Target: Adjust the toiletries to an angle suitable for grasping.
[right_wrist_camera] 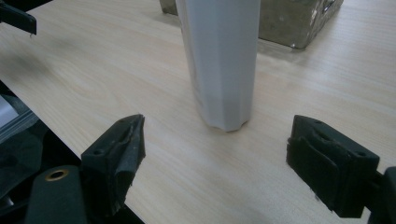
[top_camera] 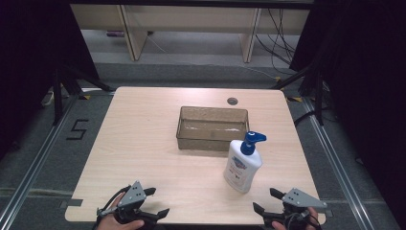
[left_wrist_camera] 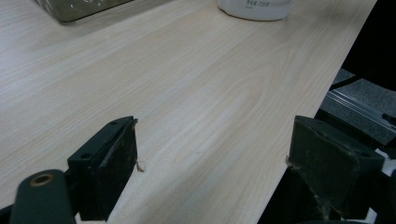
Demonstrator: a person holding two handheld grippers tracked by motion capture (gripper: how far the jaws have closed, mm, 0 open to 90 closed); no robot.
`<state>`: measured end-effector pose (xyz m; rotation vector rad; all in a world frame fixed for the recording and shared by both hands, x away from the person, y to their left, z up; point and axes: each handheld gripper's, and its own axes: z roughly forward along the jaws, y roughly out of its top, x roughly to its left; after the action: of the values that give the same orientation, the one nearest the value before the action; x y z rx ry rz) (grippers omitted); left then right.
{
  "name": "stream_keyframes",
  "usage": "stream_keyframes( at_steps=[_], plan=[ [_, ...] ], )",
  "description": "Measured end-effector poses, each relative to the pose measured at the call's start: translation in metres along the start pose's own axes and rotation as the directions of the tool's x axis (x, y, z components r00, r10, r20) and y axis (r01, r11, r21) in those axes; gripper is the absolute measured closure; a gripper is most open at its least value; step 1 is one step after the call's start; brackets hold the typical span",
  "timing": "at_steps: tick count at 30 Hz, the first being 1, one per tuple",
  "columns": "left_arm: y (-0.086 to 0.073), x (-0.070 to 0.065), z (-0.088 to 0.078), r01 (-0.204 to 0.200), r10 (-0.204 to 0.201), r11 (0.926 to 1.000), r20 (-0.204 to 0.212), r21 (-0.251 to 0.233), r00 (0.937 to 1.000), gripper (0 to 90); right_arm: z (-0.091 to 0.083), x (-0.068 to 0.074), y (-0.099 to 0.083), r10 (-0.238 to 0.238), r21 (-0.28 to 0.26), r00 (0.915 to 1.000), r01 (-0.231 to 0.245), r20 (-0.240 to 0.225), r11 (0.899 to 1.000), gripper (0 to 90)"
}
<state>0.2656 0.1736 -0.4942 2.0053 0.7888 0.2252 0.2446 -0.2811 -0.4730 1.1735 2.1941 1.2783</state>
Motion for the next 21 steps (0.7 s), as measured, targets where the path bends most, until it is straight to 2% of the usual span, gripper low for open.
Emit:
stream_keyframes(
  at_steps=[7,8,14,15,16,17,18,19,20,21],
  plan=[
    [0.0002,0.0012,-0.0007,-0.011,0.011,0.9998,0.002,0.014,0.9999,14.9,-0.0019,-0.0016,0.0011,0.007,-0.031,1.0000,-0.007,-0.002,0.999,19.7],
    [0.0002,0.0011,-0.0005,-0.010,0.010,0.9999,0.001,0.013,0.9999,14.9,-0.0018,-0.0026,0.0015,-0.007,-0.044,1.0000,0.007,0.005,0.999,19.7],
    [0.0002,0.0014,-0.0005,-0.009,0.009,0.9999,-0.003,0.011,1.0000,14.9,-0.0038,-0.0015,0.0042,-0.014,-0.074,0.9999,0.014,-0.008,0.997,19.5],
    [0.0002,0.0013,-0.0005,-0.009,0.009,0.9999,-0.003,0.010,1.0000,14.9,-0.0036,0.0017,0.0043,0.029,-0.082,0.9993,-0.031,-0.025,0.996,19.4],
    [0.0002,0.0013,-0.0004,-0.009,0.009,0.9999,-0.004,0.008,1.0000,14.9,-0.0057,-0.0008,0.0057,-0.002,-0.072,0.9999,0.001,-0.014,0.997,19.3],
    [0.0003,0.0010,-0.0005,-0.005,0.005,1.0000,-0.011,0.008,0.9999,14.9,-0.0051,0.0004,0.0062,0.018,-0.085,0.9995,-0.020,-0.027,0.996,19.3],
    [0.0004,0.0012,-0.0005,-0.005,0.005,1.0000,-0.009,0.006,0.9999,14.9,-0.0043,-0.0007,0.0070,0.001,-0.100,0.9997,-0.003,-0.024,0.995,19.4],
    [0.0004,0.0011,-0.0005,-0.004,0.004,1.0000,-0.009,0.005,1.0000,14.9,-0.0071,0.0025,0.0081,0.037,-0.084,0.9989,-0.039,-0.029,0.996,19.6],
    [0.0003,0.0011,-0.0005,-0.005,0.005,1.0000,-0.008,0.005,1.0000,14.9,-0.0070,-0.0006,0.0093,-0.006,-0.094,0.9998,0.004,-0.019,0.996,19.7],
    [0.0003,0.0011,-0.0005,-0.005,0.005,1.0000,-0.008,0.005,1.0000,14.9,-0.0070,-0.0006,0.0093,-0.006,-0.094,0.9998,0.004,-0.019,0.996,19.7]
  ],
)
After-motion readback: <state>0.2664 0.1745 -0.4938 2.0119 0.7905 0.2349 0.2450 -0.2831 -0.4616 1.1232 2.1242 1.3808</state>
